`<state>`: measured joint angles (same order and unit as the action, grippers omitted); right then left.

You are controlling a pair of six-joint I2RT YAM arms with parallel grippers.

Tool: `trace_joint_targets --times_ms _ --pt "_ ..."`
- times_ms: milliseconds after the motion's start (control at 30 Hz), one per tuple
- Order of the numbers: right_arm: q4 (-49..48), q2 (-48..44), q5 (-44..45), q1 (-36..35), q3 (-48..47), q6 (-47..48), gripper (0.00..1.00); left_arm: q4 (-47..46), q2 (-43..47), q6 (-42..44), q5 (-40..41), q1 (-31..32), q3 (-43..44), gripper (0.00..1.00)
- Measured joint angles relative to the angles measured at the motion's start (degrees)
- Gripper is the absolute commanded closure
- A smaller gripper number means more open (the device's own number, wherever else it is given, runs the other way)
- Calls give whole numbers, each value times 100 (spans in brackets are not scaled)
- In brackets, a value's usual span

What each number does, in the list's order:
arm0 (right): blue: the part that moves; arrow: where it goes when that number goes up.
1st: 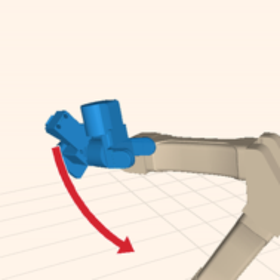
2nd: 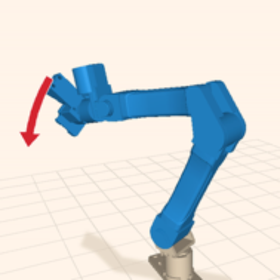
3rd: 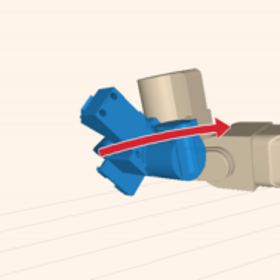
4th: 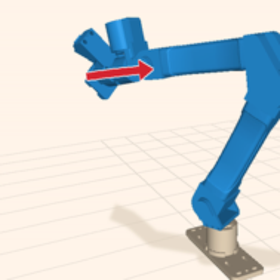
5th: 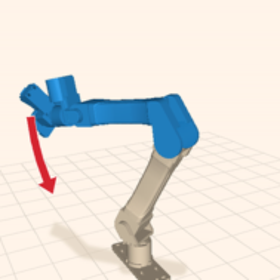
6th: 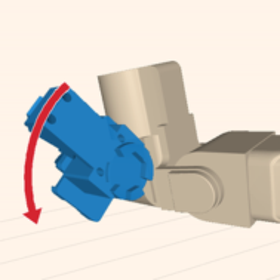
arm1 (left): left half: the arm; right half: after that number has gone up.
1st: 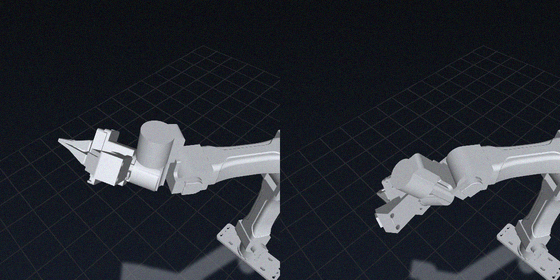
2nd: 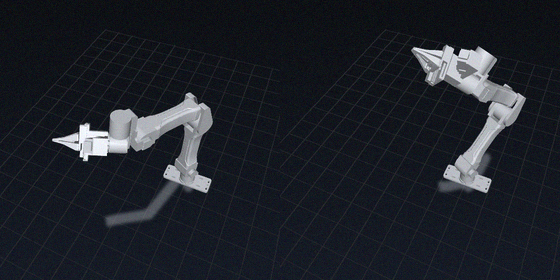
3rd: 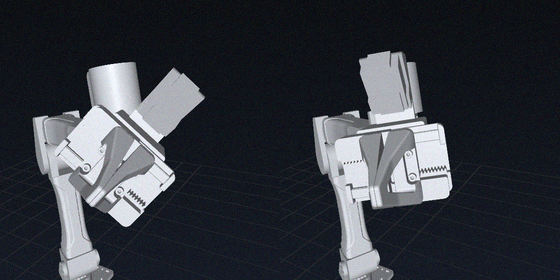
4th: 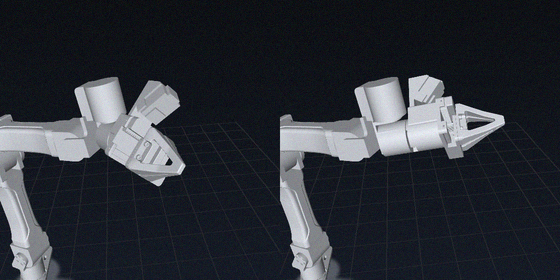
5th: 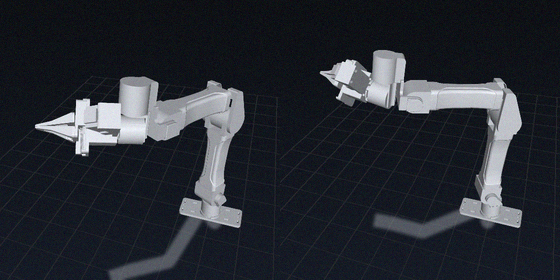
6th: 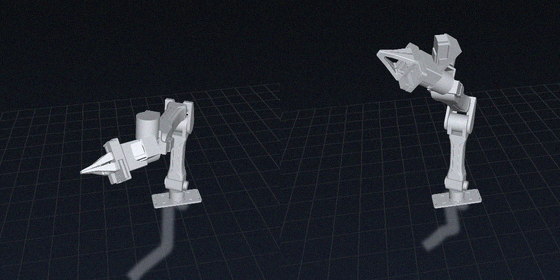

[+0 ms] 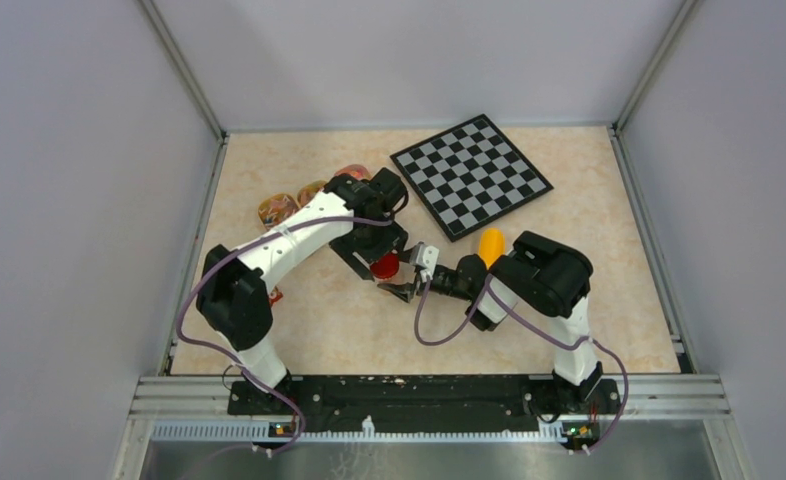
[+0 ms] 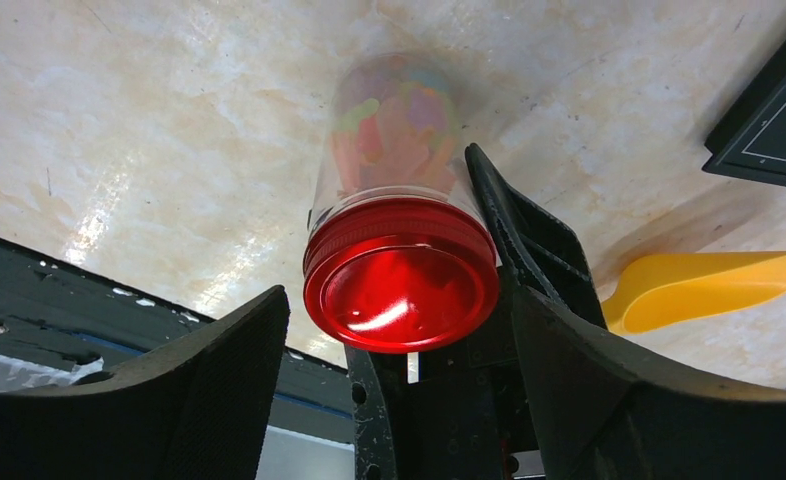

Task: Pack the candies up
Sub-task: Screw the bottle lid onto the packing bottle.

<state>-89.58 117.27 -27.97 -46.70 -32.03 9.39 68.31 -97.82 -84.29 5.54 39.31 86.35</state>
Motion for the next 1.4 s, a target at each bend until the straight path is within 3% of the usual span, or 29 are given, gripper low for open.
trace_joint_targets --times_ms 233,433,633,1000,1400 --pt "0 0 -9 0 0 4 56 98 -33 -9 2 0 2 21" --pt "2 0 -20 0 0 24 57 61 -120 44 24 0 57 42" --pt "0 0 -17 0 0 26 57 -52 -120 516 28 0 26 55" --pt "0 15 46 2 0 -42 58 -479 -92 2498 46 31 -70 74" --pt "0 120 57 50 -116 -205 58 -883 -133 4942 295 223 -68 78"
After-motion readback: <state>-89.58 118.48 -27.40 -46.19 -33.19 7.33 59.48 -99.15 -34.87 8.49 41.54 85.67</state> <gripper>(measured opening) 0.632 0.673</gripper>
